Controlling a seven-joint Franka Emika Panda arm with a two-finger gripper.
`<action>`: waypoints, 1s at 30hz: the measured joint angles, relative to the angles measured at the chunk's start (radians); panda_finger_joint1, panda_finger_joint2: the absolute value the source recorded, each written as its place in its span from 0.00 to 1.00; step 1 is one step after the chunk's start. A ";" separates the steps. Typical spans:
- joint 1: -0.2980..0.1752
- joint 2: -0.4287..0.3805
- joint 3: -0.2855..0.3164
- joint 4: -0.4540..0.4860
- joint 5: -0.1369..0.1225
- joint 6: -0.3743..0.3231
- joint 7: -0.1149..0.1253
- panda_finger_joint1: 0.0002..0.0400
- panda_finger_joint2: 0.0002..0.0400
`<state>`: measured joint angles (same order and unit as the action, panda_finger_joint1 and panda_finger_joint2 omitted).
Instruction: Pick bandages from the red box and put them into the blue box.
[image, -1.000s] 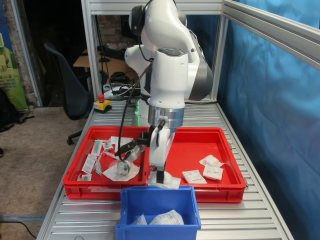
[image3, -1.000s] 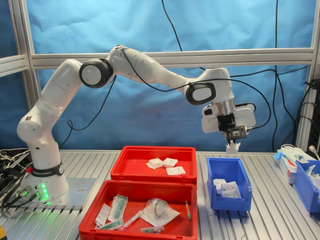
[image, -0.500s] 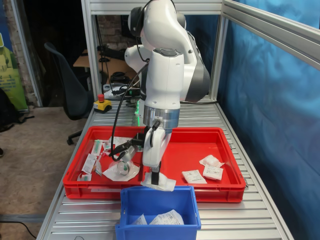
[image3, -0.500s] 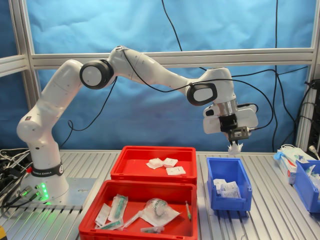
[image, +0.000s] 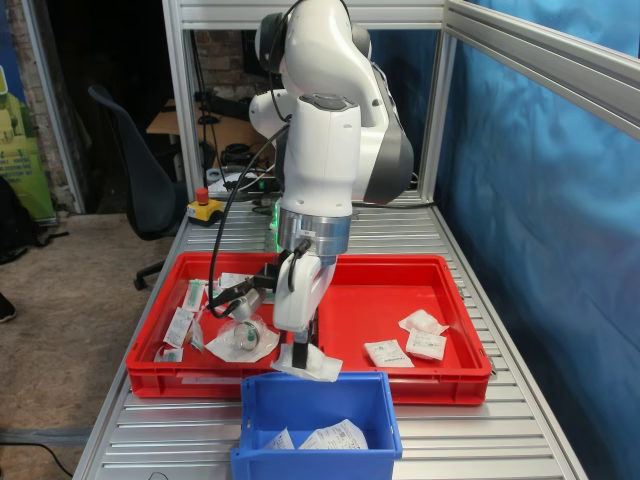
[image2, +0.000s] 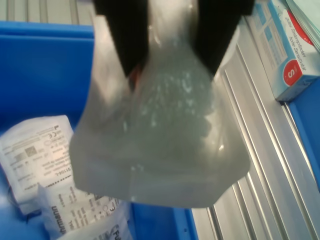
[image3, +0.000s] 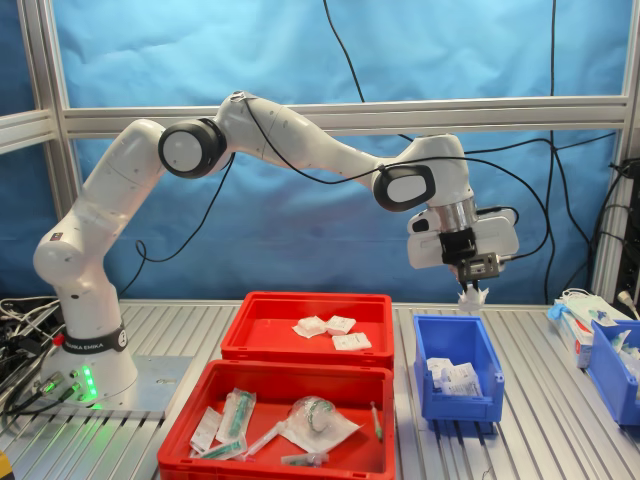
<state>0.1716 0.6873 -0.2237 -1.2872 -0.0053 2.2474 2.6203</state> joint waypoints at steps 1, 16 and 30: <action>0.000 0.000 -0.001 0.000 0.000 0.000 0.000 0.13 0.13; 0.000 0.000 -0.006 0.000 0.000 0.000 0.000 0.40 0.40; 0.000 0.000 -0.007 0.000 0.000 0.000 0.000 0.78 0.78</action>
<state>0.1717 0.6873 -0.2303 -1.2871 -0.0053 2.2474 2.6203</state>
